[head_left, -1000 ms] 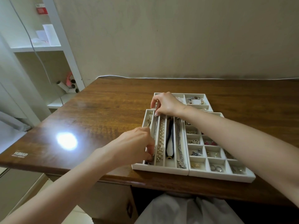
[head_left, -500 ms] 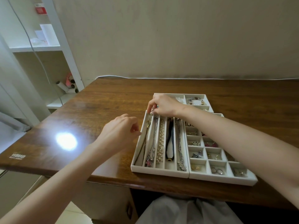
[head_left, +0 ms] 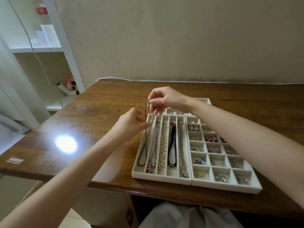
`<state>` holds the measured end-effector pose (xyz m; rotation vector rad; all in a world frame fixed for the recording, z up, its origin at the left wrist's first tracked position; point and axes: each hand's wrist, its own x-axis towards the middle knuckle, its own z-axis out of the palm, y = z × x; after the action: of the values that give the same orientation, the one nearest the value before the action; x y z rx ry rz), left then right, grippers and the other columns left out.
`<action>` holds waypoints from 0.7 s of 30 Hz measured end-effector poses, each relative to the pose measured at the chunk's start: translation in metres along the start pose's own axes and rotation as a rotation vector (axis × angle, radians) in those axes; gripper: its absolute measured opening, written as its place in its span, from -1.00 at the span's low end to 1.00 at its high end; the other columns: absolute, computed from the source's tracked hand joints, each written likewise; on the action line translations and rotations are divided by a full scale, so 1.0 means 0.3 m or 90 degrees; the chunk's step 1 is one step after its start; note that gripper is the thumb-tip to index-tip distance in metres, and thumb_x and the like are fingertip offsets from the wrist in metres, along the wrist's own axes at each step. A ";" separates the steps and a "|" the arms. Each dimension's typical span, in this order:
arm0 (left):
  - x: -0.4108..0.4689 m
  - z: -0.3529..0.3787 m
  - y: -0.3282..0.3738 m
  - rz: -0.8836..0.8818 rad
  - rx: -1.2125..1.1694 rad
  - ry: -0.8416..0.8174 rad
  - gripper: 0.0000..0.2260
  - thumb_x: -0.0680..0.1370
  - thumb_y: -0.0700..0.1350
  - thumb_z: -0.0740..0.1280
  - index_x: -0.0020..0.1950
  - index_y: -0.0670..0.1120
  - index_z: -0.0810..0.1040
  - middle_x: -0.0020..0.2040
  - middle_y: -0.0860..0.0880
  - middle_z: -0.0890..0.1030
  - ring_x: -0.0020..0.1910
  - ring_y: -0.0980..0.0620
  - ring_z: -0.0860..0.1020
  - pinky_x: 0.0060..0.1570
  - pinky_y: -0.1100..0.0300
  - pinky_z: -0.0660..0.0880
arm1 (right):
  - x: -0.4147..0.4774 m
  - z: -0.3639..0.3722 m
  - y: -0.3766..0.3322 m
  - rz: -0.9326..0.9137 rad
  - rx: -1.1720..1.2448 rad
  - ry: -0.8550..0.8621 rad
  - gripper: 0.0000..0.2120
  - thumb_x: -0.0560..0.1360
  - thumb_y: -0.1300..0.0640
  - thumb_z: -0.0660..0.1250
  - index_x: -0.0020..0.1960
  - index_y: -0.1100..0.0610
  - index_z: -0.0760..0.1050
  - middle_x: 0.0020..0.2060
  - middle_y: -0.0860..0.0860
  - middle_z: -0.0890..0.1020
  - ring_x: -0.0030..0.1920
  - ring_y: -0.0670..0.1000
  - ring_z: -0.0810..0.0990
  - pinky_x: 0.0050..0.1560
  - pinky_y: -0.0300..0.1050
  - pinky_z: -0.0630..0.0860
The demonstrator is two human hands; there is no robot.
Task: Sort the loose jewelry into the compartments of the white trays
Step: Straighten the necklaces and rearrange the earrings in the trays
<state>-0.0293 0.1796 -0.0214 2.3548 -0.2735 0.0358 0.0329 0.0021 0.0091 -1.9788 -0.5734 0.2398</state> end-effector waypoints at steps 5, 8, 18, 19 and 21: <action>0.024 0.028 0.008 -0.016 -0.107 -0.063 -0.66 0.44 -0.05 0.45 0.14 -0.12 0.50 -0.17 0.02 0.60 -0.30 0.15 0.53 -0.32 0.32 0.40 | -0.010 0.004 -0.023 -0.050 0.166 -0.037 -0.91 0.55 0.31 0.25 0.03 0.31 0.49 -0.22 0.19 0.59 -0.29 0.06 0.60 -0.20 -0.11 0.61; 0.027 0.032 0.013 -0.007 -0.216 -0.090 -0.86 0.50 -0.19 0.37 0.02 -0.19 0.59 -0.28 -0.02 0.59 -0.42 0.18 0.47 -0.40 0.35 0.43 | -0.016 0.012 -0.025 -0.055 0.171 -0.032 -0.86 0.54 0.31 0.27 0.08 0.27 0.52 -0.11 0.20 0.60 -0.24 0.05 0.61 -0.19 -0.14 0.60; 0.038 -0.026 0.013 0.097 -0.694 0.078 -0.87 0.59 -0.28 0.17 -0.01 -0.22 0.52 -0.23 -0.08 0.62 -0.34 0.10 0.59 -0.27 0.31 0.56 | -0.061 0.026 0.020 0.040 0.025 -0.114 -0.82 0.51 0.20 0.35 0.12 0.14 0.54 -0.11 0.03 0.64 -0.11 -0.08 0.60 -0.01 -0.19 0.51; 0.036 -0.027 0.012 0.106 -0.701 0.069 -0.86 0.59 -0.28 0.16 0.01 -0.22 0.50 -0.22 -0.08 0.65 -0.33 0.08 0.61 -0.27 0.29 0.57 | -0.060 0.030 0.021 0.037 0.049 -0.104 -0.83 0.50 0.23 0.35 0.09 0.17 0.56 -0.13 0.05 0.63 -0.14 -0.07 0.60 0.02 -0.15 0.52; 0.028 -0.025 0.008 0.118 -0.700 0.040 -0.83 0.61 -0.24 0.12 0.07 -0.23 0.49 -0.15 -0.12 0.68 -0.30 0.04 0.63 -0.25 0.26 0.58 | -0.054 0.031 0.021 0.043 0.089 -0.089 -0.79 0.49 0.26 0.36 0.12 0.26 0.55 -0.15 0.07 0.59 -0.16 -0.04 0.58 0.05 -0.09 0.51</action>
<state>-0.0211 0.1814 -0.0136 1.2329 -0.3598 0.0349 0.0168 -0.0010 -0.0021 -1.8575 -0.5651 0.4514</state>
